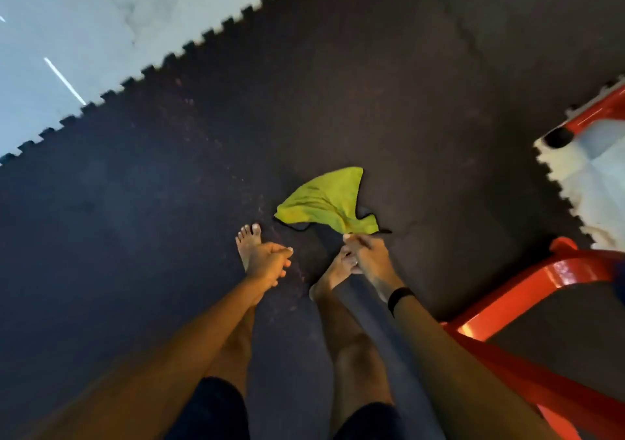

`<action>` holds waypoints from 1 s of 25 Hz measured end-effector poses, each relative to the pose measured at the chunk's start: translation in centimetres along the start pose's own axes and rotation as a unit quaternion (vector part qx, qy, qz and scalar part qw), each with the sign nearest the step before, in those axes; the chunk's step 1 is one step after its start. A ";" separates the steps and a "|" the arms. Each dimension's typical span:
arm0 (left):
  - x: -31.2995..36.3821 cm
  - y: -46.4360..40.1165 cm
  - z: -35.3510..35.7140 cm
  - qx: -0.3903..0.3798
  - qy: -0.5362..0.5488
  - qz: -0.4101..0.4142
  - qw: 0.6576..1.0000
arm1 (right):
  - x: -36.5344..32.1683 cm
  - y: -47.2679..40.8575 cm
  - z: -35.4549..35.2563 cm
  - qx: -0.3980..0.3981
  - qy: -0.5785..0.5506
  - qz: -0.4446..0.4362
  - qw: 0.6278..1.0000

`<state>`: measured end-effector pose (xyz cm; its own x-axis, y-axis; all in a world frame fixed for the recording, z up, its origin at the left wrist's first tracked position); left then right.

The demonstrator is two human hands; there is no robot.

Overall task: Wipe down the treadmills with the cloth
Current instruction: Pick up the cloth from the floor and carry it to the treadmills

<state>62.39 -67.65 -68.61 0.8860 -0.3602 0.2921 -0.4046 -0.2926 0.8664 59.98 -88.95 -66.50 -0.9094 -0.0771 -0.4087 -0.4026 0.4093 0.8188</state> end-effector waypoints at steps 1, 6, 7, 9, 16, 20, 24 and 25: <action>-0.9 -3.4 1.7 -0.003 -0.013 -0.016 1.000 | 1.2 -3.6 2.0 -0.006 0.011 0.007 1.000; -3.6 -17.1 8.8 -0.021 -0.016 -0.091 0.996 | 9.7 -17.6 11.5 -0.023 0.043 0.060 0.997; -4.1 -19.5 10.2 -0.024 -0.009 -0.102 0.995 | 11.1 -19.4 13.4 -0.038 0.041 0.067 0.996; -5.0 -23.6 12.6 -0.020 0.017 -0.128 0.991 | 12.2 -21.8 16.3 -0.077 0.024 0.066 0.994; -6.5 -30.7 15.5 0.007 0.165 -0.201 0.966 | 14.8 -25.1 21.0 -0.098 0.008 0.081 0.992; -4.7 -27.1 13.5 0.039 0.131 -0.119 0.983 | 12.8 -21.3 19.2 -0.078 0.005 0.073 0.994; -1.2 -18.3 10.6 0.044 0.015 0.076 0.996 | 6.5 -14.0 13.2 -0.048 0.070 0.013 0.996; 0.2 -15.6 9.6 0.037 -0.020 0.131 0.991 | 4.0 -11.2 11.3 -0.047 0.110 -0.005 0.993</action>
<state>66.73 -71.62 -85.97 0.7399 -0.4659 0.4854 -0.6357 -0.2481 0.7310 62.02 -83.57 -81.86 -0.9016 -0.2818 -0.3283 -0.4112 0.3218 0.8529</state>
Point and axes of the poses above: each hand's wrist, its own y-axis away from the middle knuckle, its own z-axis out of the palm, x = y × z, the point moved 2 cm from there along -y, towards the middle knuckle, and after that the axes turned 10 degrees about x, right-handed, at the moved point
